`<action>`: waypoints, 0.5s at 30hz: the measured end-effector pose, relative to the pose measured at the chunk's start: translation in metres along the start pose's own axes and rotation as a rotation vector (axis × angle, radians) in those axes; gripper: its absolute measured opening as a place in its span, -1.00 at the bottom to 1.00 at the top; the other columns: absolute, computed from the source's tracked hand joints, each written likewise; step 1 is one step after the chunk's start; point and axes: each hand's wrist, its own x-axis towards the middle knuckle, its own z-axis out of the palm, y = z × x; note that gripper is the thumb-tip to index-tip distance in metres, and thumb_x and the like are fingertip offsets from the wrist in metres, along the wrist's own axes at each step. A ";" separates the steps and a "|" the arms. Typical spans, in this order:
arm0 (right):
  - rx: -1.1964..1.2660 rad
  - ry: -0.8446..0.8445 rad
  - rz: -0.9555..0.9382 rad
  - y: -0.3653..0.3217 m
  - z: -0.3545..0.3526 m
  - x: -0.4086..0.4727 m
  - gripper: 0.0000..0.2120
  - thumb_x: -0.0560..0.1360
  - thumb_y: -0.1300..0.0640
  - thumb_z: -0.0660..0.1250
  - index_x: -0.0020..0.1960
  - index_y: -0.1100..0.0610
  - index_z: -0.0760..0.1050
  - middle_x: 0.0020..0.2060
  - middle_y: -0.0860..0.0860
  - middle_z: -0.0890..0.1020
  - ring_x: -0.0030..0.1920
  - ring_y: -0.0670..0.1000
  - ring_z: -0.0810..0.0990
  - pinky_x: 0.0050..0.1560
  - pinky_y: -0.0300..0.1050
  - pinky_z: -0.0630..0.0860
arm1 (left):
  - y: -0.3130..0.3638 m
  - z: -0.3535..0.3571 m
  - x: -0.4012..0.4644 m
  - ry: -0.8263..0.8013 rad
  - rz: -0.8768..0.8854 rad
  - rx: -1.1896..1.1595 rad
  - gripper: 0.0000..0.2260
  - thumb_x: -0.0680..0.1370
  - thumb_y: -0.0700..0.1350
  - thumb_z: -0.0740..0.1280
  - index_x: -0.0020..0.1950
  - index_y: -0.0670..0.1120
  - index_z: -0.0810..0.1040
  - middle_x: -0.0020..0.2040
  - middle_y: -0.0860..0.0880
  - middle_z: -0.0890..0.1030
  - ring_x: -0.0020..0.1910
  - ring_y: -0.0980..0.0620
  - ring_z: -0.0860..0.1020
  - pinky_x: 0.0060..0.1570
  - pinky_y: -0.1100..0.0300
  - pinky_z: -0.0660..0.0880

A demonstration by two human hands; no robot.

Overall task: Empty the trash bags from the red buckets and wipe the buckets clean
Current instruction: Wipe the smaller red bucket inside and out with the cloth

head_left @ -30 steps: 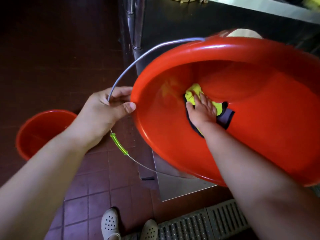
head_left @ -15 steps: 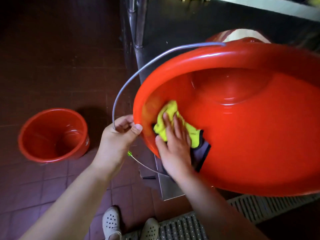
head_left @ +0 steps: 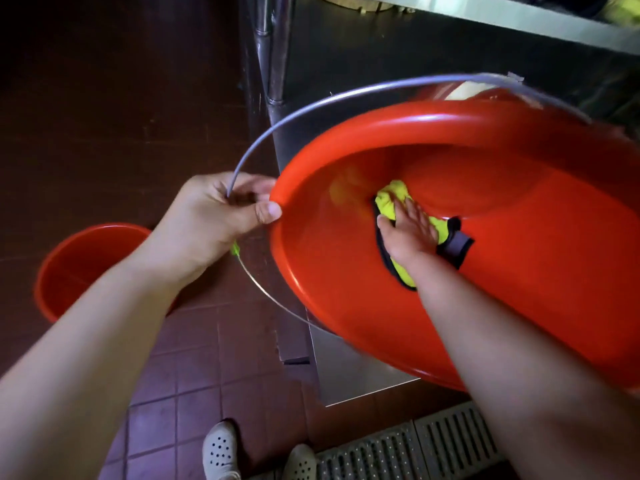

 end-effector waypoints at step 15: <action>0.237 0.153 -0.209 -0.022 0.025 -0.084 -0.45 0.56 -0.10 0.20 0.49 0.05 0.21 0.52 0.06 0.16 0.50 0.07 0.12 0.43 -0.07 0.00 | -0.081 0.066 -0.063 0.310 -0.228 -0.330 -0.89 0.39 -0.20 0.38 -0.12 -0.05 0.60 -0.23 0.06 0.65 -0.17 0.10 0.60 -0.05 0.20 0.58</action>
